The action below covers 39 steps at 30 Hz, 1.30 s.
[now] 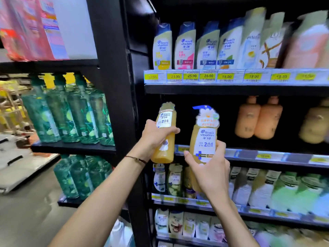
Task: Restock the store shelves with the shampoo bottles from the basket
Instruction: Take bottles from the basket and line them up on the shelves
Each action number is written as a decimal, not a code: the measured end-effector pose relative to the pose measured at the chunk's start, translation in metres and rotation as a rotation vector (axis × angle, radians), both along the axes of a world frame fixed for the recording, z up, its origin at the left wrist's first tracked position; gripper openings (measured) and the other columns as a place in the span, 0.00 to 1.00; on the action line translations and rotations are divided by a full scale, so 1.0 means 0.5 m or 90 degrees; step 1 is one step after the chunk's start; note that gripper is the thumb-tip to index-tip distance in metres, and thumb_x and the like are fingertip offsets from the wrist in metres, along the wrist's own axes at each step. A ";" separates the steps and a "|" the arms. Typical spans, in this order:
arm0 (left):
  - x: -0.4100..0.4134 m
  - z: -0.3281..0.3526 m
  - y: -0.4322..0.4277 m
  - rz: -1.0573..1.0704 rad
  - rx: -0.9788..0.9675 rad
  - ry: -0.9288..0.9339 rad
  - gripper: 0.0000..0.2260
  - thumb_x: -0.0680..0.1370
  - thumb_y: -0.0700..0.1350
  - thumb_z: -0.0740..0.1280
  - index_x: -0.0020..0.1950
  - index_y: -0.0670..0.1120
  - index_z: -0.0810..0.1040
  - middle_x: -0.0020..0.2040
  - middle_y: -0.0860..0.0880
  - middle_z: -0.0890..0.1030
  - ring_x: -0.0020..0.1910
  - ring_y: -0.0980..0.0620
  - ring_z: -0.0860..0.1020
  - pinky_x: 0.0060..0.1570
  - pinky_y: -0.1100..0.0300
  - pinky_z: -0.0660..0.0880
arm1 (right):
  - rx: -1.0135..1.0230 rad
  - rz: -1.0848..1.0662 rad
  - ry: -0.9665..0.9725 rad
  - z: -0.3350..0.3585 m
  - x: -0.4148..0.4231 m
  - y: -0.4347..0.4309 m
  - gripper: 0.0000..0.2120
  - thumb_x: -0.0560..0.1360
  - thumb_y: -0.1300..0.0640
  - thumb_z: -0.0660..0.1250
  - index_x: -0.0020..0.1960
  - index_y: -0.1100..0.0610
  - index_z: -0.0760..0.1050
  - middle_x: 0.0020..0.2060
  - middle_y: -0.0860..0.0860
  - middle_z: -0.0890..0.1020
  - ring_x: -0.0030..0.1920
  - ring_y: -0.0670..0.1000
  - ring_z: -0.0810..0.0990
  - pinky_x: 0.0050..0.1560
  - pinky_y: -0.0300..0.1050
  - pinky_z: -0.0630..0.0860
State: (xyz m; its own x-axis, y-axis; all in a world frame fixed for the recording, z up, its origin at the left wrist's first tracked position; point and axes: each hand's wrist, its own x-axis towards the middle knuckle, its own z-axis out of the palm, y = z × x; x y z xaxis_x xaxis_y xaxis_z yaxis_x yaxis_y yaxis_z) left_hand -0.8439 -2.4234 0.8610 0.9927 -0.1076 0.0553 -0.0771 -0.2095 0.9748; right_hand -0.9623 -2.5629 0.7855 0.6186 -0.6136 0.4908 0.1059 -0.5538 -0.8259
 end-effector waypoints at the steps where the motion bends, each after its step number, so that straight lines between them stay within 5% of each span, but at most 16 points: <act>1: 0.026 0.004 -0.014 0.002 0.004 0.016 0.37 0.55 0.57 0.82 0.56 0.46 0.71 0.46 0.46 0.80 0.31 0.52 0.78 0.25 0.62 0.74 | 0.002 0.001 0.001 -0.001 0.009 -0.011 0.35 0.62 0.32 0.74 0.60 0.44 0.63 0.40 0.42 0.82 0.42 0.53 0.81 0.42 0.49 0.76; 7: 0.149 0.002 -0.086 0.047 0.014 0.000 0.42 0.54 0.59 0.81 0.59 0.37 0.77 0.40 0.48 0.81 0.34 0.52 0.78 0.34 0.61 0.73 | 0.001 0.011 0.002 -0.010 0.043 -0.050 0.35 0.60 0.30 0.72 0.59 0.43 0.63 0.38 0.38 0.80 0.39 0.48 0.80 0.38 0.45 0.71; 10: 0.187 -0.005 -0.114 0.121 0.015 0.008 0.49 0.47 0.61 0.77 0.65 0.40 0.77 0.54 0.44 0.84 0.50 0.46 0.83 0.50 0.55 0.81 | 0.001 0.023 0.010 -0.015 0.052 -0.060 0.35 0.60 0.29 0.71 0.58 0.41 0.61 0.39 0.37 0.79 0.40 0.36 0.78 0.35 0.40 0.71; 13: 0.209 -0.025 -0.136 0.175 0.011 -0.030 0.54 0.56 0.64 0.78 0.76 0.45 0.65 0.64 0.44 0.78 0.61 0.41 0.78 0.61 0.46 0.78 | -0.011 0.032 0.019 -0.017 0.057 -0.067 0.33 0.61 0.30 0.73 0.58 0.40 0.60 0.39 0.35 0.78 0.42 0.31 0.76 0.34 0.34 0.68; 15: 0.217 -0.036 -0.147 0.177 -0.002 -0.090 0.49 0.58 0.61 0.79 0.73 0.47 0.62 0.61 0.43 0.76 0.59 0.40 0.78 0.57 0.47 0.79 | -0.010 0.039 0.021 -0.018 0.062 -0.071 0.33 0.62 0.32 0.75 0.58 0.39 0.61 0.39 0.36 0.78 0.42 0.31 0.76 0.34 0.31 0.68; 18: 0.221 -0.053 -0.149 0.160 -0.044 -0.149 0.38 0.59 0.54 0.82 0.61 0.51 0.64 0.54 0.46 0.77 0.53 0.44 0.79 0.35 0.62 0.78 | -0.009 0.042 0.023 -0.018 0.070 -0.076 0.33 0.63 0.33 0.76 0.58 0.39 0.61 0.40 0.36 0.79 0.44 0.28 0.76 0.32 0.28 0.70; 21: 0.216 -0.073 -0.142 0.117 -0.061 -0.184 0.36 0.60 0.50 0.83 0.59 0.52 0.63 0.52 0.49 0.80 0.51 0.47 0.82 0.44 0.52 0.84 | -0.010 0.044 0.027 -0.019 0.072 -0.074 0.32 0.63 0.34 0.76 0.57 0.39 0.61 0.41 0.36 0.80 0.45 0.26 0.74 0.34 0.27 0.67; 25: 0.203 -0.078 -0.133 0.069 -0.079 -0.195 0.34 0.65 0.46 0.83 0.58 0.49 0.61 0.54 0.45 0.80 0.48 0.44 0.84 0.36 0.51 0.83 | 0.008 0.057 0.025 -0.026 0.071 -0.066 0.33 0.63 0.34 0.77 0.58 0.39 0.62 0.41 0.36 0.80 0.44 0.34 0.78 0.38 0.37 0.72; 28: 0.187 -0.069 -0.127 0.062 -0.021 -0.186 0.35 0.65 0.52 0.81 0.59 0.49 0.61 0.58 0.43 0.77 0.55 0.38 0.81 0.38 0.46 0.84 | 0.009 0.059 0.025 -0.032 0.067 -0.057 0.32 0.63 0.35 0.78 0.57 0.39 0.62 0.40 0.36 0.81 0.44 0.35 0.78 0.39 0.39 0.72; 30: 0.176 -0.067 -0.122 0.106 0.105 -0.224 0.38 0.63 0.61 0.79 0.60 0.50 0.60 0.59 0.46 0.74 0.61 0.42 0.75 0.48 0.43 0.81 | 0.008 0.056 0.021 -0.035 0.065 -0.053 0.32 0.63 0.36 0.79 0.58 0.40 0.63 0.40 0.36 0.81 0.44 0.35 0.78 0.39 0.40 0.72; 33: 0.159 -0.072 -0.112 0.145 0.253 -0.229 0.38 0.61 0.73 0.71 0.57 0.48 0.67 0.54 0.47 0.79 0.55 0.48 0.75 0.50 0.47 0.79 | 0.006 0.050 0.015 -0.036 0.061 -0.049 0.32 0.64 0.36 0.79 0.58 0.41 0.63 0.40 0.36 0.80 0.42 0.34 0.79 0.39 0.40 0.73; 36: 0.147 -0.084 -0.106 0.147 0.300 -0.217 0.30 0.64 0.74 0.68 0.43 0.48 0.71 0.43 0.50 0.84 0.48 0.47 0.82 0.43 0.51 0.79 | -0.001 0.052 0.011 -0.037 0.058 -0.045 0.32 0.64 0.37 0.79 0.57 0.41 0.63 0.38 0.35 0.80 0.44 0.31 0.78 0.38 0.39 0.74; 39: 0.132 -0.090 -0.105 0.187 0.322 -0.277 0.31 0.64 0.71 0.71 0.48 0.47 0.69 0.48 0.50 0.78 0.50 0.43 0.81 0.40 0.53 0.71 | -0.007 0.054 0.013 -0.037 0.056 -0.043 0.32 0.64 0.37 0.79 0.57 0.41 0.63 0.37 0.34 0.79 0.45 0.29 0.77 0.37 0.35 0.72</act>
